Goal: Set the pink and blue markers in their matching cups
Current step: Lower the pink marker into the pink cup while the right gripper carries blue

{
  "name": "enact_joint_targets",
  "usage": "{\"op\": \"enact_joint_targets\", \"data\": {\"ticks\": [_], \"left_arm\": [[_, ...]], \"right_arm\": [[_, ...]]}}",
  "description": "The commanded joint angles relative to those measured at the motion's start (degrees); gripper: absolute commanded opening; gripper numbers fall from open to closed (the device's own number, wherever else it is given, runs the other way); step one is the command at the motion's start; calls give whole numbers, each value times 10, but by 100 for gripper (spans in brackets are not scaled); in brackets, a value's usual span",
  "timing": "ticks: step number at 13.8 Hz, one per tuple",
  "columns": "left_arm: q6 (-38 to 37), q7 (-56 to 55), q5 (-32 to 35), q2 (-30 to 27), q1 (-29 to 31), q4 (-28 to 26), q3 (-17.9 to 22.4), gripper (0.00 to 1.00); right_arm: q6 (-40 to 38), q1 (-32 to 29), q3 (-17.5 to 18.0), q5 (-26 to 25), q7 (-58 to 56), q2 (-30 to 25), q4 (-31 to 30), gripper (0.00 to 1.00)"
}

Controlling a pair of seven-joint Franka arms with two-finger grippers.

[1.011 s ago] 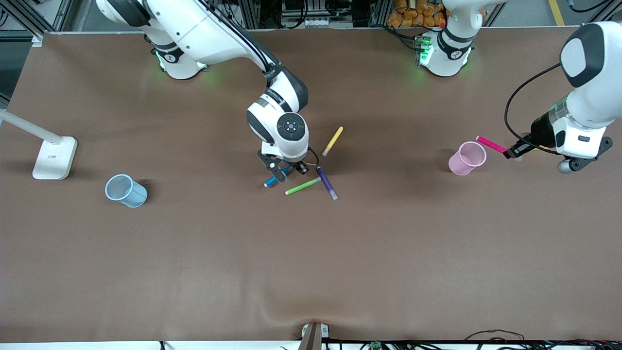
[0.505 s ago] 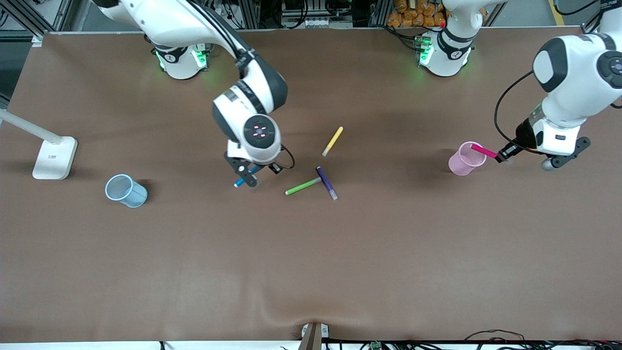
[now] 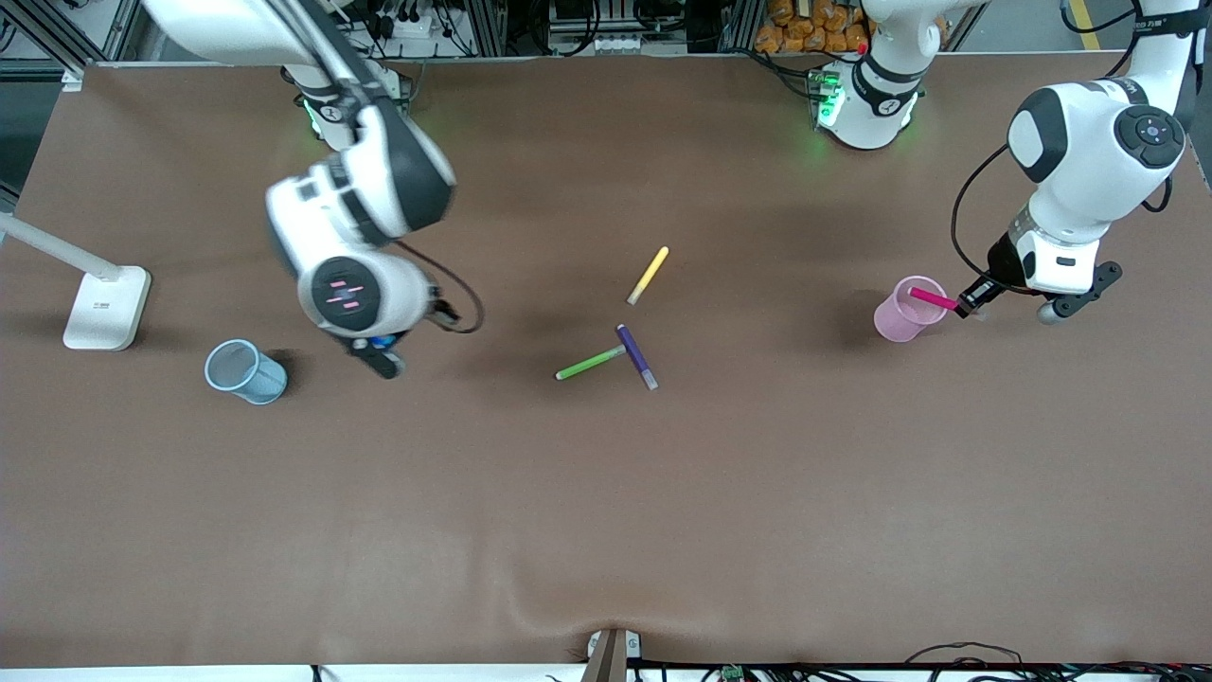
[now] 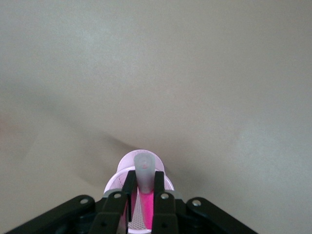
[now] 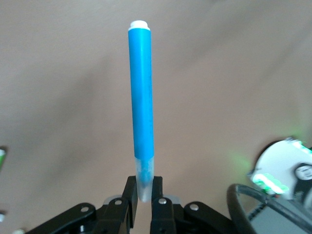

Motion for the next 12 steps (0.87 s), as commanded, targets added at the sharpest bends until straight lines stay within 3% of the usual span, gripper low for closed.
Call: {"op": "enact_joint_targets", "data": {"ticks": [1, 12], "left_arm": [[15, 5, 10, -12, 8, -18, -5, 0], [99, 6, 30, 12, 10, -67, -5, 0]], "right_arm": [[-32, -46, 6, 11, -70, -21, -7, 0], [-94, -191, 1, 12, -254, -21, -17, 0]]}}
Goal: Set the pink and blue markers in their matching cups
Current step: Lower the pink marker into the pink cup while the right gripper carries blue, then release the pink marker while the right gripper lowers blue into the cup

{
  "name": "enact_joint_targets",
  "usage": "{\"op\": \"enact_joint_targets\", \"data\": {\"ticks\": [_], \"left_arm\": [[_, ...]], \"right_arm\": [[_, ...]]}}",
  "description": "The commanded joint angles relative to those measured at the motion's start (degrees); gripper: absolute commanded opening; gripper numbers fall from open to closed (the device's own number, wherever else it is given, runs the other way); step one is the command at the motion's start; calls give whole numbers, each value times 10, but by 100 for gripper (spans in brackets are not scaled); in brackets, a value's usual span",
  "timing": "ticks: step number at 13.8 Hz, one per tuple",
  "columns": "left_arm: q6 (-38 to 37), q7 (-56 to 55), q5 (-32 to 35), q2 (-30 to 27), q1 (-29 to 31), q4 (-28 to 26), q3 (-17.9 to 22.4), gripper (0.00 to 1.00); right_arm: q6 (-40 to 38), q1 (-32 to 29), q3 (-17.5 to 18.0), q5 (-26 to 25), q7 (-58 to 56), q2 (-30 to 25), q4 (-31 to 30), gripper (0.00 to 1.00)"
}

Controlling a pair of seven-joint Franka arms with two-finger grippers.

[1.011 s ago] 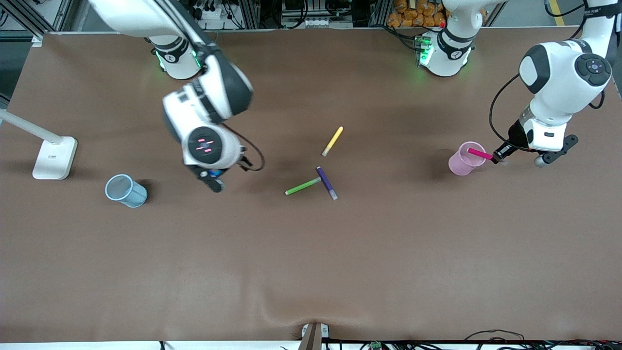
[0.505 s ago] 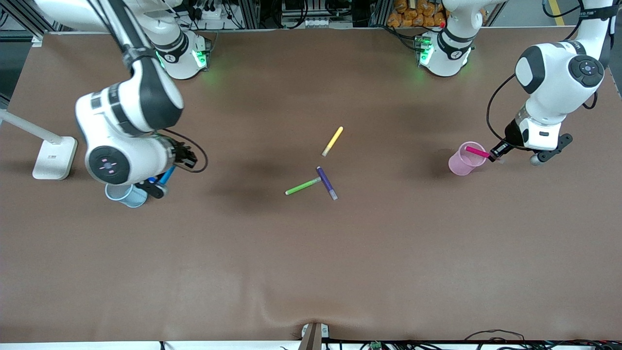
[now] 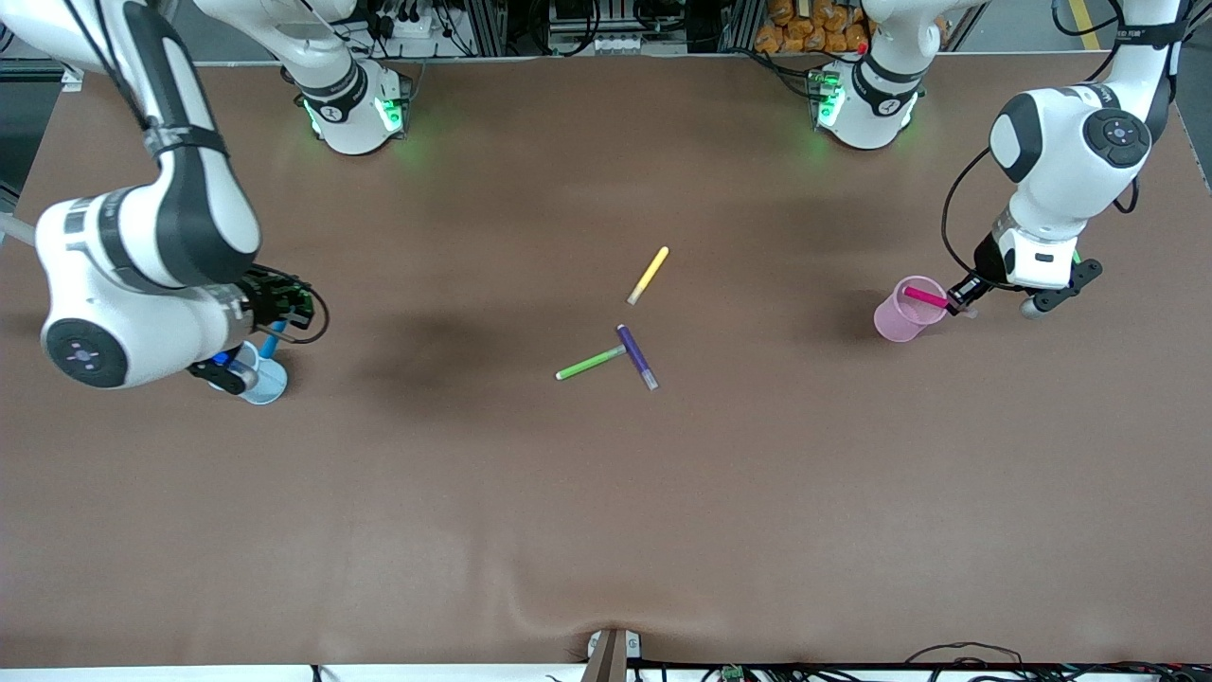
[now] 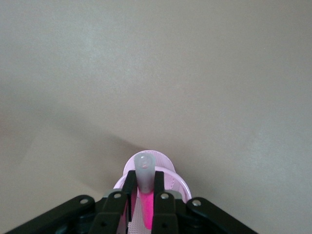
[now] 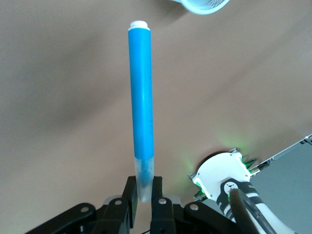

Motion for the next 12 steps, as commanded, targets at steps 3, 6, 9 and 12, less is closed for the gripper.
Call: {"op": "enact_joint_targets", "data": {"ticks": [3, 6, 9, 12], "left_arm": [[21, 6, 11, 13, 8, -10, -5, 0], [23, 6, 11, 23, 8, -9, -5, 0], [32, 6, 11, 29, 8, -9, -5, 0], [32, 5, 11, 31, 8, -7, -5, 8]], "right_arm": [[-8, -42, 6, 8, -55, -7, -9, 0], [-9, -62, 5, 7, -75, -4, -9, 0], [-6, -88, 5, 7, -103, 2, -9, 0], [-1, -112, 5, 8, -130, 24, -14, 0]]}}
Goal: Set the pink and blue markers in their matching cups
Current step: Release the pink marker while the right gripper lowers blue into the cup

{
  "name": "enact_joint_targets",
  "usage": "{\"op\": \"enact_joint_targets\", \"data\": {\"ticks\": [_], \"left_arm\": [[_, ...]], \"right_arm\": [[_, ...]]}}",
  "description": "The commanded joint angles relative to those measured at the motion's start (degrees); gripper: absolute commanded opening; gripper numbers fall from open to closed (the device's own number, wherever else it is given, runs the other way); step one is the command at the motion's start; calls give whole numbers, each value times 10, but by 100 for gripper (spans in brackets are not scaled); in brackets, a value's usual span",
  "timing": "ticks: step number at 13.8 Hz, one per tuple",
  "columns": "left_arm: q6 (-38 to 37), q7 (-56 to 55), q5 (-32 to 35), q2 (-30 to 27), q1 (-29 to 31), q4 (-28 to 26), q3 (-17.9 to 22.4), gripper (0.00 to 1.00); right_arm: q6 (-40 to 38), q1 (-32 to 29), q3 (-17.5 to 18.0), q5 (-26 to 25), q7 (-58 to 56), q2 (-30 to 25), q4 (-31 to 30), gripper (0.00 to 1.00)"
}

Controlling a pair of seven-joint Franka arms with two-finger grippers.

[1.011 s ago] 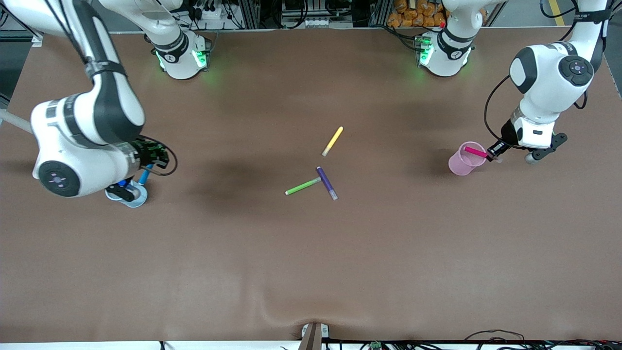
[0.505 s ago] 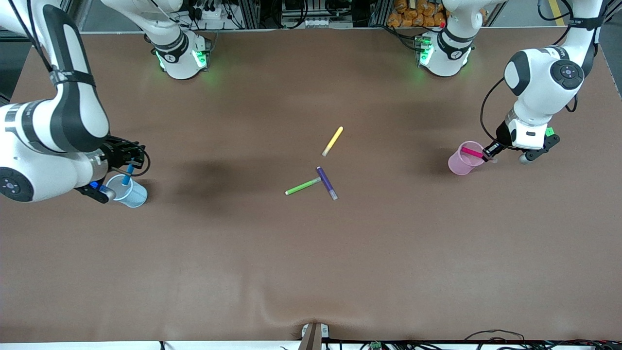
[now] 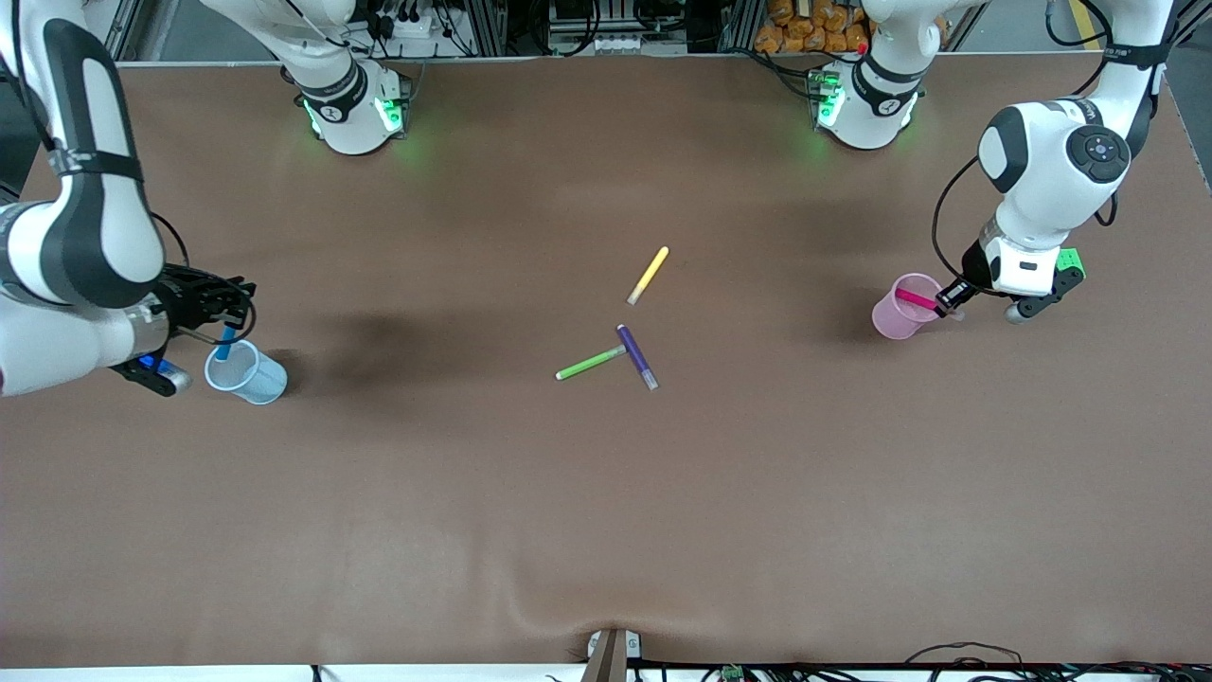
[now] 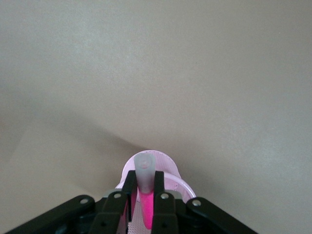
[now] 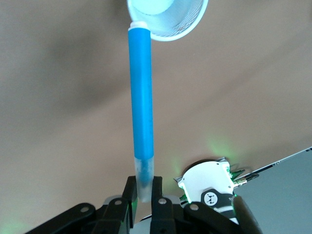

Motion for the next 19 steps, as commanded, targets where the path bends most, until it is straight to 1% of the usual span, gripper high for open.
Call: {"op": "enact_joint_targets", "data": {"ticks": [1, 2, 3, 5, 7, 10, 11, 15, 16, 19], "left_arm": [[11, 3, 11, 2, 8, 0, -5, 38], [10, 3, 11, 1, 8, 1, -5, 72], [7, 3, 12, -1, 8, 3, -5, 100], [-19, 5, 11, -4, 7, 20, -8, 100], [-86, 8, 12, -10, 7, 67, -9, 100], [-249, 18, 12, -9, 3, 193, -10, 100], [-291, 33, 12, -9, 4, 225, -10, 100], [-402, 161, 11, -12, 14, 328, 0, 100], [-427, 198, 11, -11, 32, 358, 0, 100], [-502, 311, 10, -10, 50, 440, 2, 100]], "right_arm": [[11, -31, 9, 8, -18, 21, -7, 0], [13, -40, 9, 14, -22, 24, -8, 0], [13, -45, 8, 22, -30, 29, -8, 0], [20, -54, 8, 28, -34, 31, -8, 0], [29, -58, 8, 27, -35, 43, -8, 0], [37, -66, 8, 28, -49, 58, -8, 0], [37, -70, 9, 29, -51, 60, -9, 0], [41, -80, 8, 47, -52, 77, -9, 0], [41, -84, 8, 53, -57, 82, -9, 0], [54, -96, 8, 59, -70, 97, -8, 0]]}}
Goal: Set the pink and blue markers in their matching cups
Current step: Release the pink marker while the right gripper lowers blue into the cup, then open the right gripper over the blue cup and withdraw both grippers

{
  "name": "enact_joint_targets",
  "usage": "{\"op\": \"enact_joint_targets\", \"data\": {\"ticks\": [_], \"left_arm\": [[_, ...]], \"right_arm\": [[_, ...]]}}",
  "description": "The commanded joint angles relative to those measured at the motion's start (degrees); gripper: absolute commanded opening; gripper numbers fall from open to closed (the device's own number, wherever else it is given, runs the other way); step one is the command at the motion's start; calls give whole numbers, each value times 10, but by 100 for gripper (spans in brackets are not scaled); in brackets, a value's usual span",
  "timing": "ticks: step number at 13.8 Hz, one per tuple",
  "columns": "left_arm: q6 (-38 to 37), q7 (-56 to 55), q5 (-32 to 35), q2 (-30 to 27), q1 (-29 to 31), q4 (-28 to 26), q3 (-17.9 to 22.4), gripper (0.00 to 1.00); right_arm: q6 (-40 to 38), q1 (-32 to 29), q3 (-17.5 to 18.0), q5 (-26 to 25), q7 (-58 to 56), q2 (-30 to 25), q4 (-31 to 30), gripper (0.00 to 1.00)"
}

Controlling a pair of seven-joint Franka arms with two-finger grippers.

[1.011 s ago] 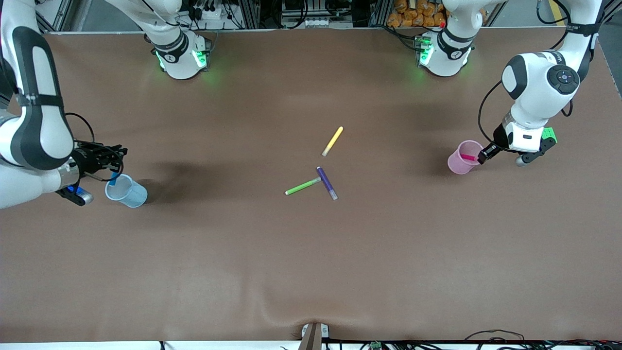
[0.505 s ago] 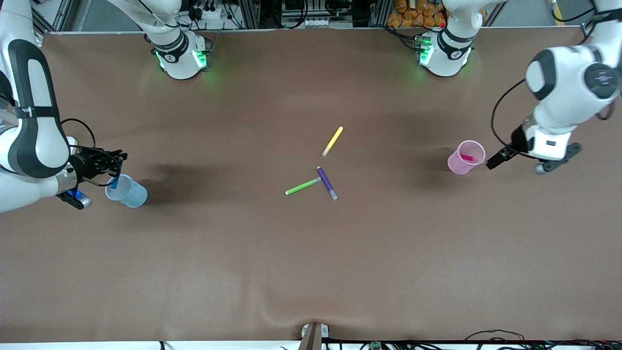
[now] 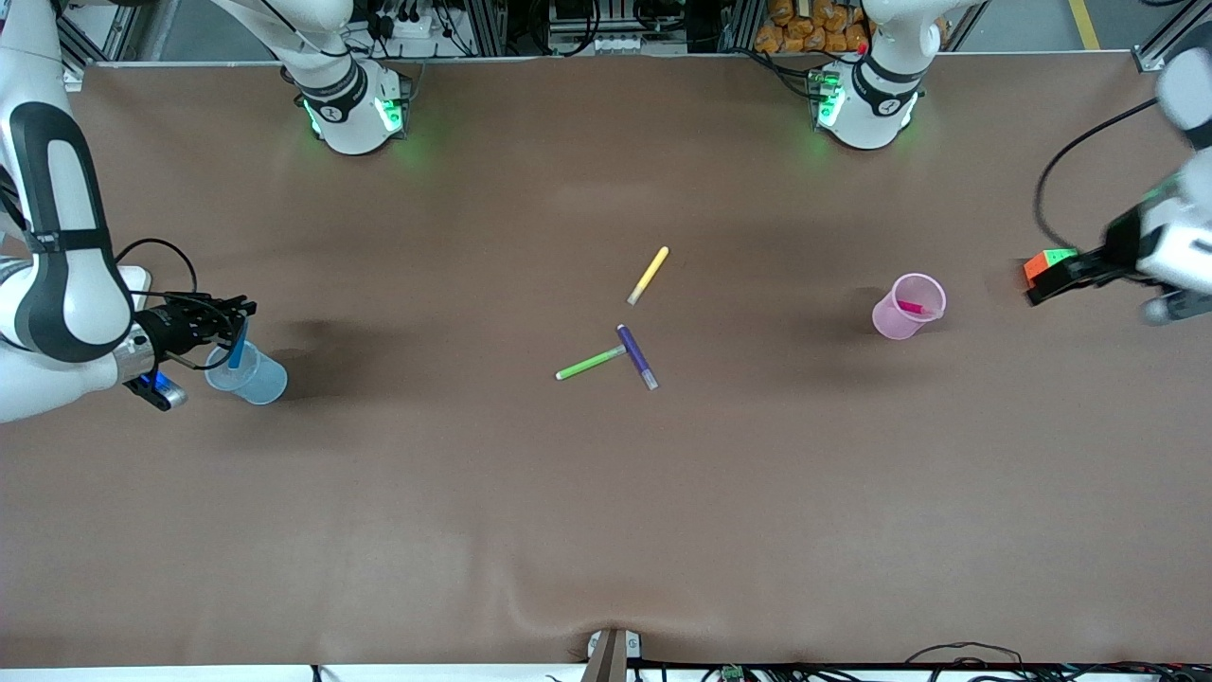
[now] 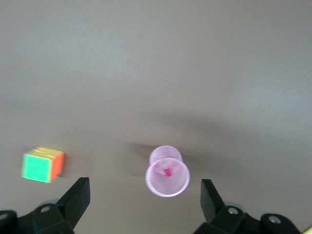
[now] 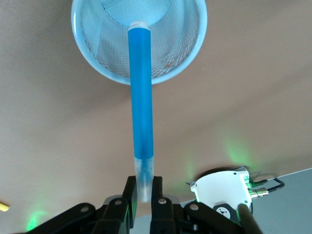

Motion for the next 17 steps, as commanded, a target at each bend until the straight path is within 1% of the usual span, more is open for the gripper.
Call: {"op": "enact_joint_targets", "data": {"ticks": [1, 2, 3, 4, 6, 7, 9, 11, 12, 14, 15, 16, 17], "left_arm": [[-76, 73, 9, 7, 17, 87, -2, 100], [-103, 74, 9, 9, 17, 116, -2, 100], [-129, 72, 9, 9, 17, 139, -2, 100], [-143, 72, 10, 9, 16, 155, -2, 100], [-167, 73, 10, 8, 15, 182, -5, 100], [-181, 73, 10, 8, 15, 192, -7, 100], [-206, 71, 10, 3, 13, 205, -9, 100], [-218, 66, 9, 2, 11, 207, -18, 100], [-220, 65, 9, 2, 12, 207, -21, 100], [-221, 64, 9, 3, 12, 206, -21, 100], [-223, 64, 9, 2, 12, 206, -22, 100], [-231, 59, 9, 0, 12, 205, -22, 100], [-243, 47, 8, 0, 11, 205, -23, 100]], "right_arm": [[7, -29, 9, 14, -27, 15, 1, 0], [7, -31, 8, 23, -30, 19, 1, 11], [7, -31, 8, 25, -31, 19, 1, 47], [6, -30, 8, 25, -30, 19, 3, 99], [-4, -25, 9, 25, -21, 16, 17, 100], [-23, -21, 9, 25, -22, 15, 36, 100], [-82, -14, 9, 26, -24, 17, 93, 100], [-134, 12, 10, 22, -25, 16, 153, 100], [-147, 29, 9, 15, -24, 15, 173, 100], [-145, 64, 9, -15, -25, 7, 206, 100], [-149, 73, 7, -22, -30, 8, 241, 100], [-155, 81, 10, -46, -36, 8, 274, 100], [-158, 101, 11, -77, -39, 8, 294, 100]]}}
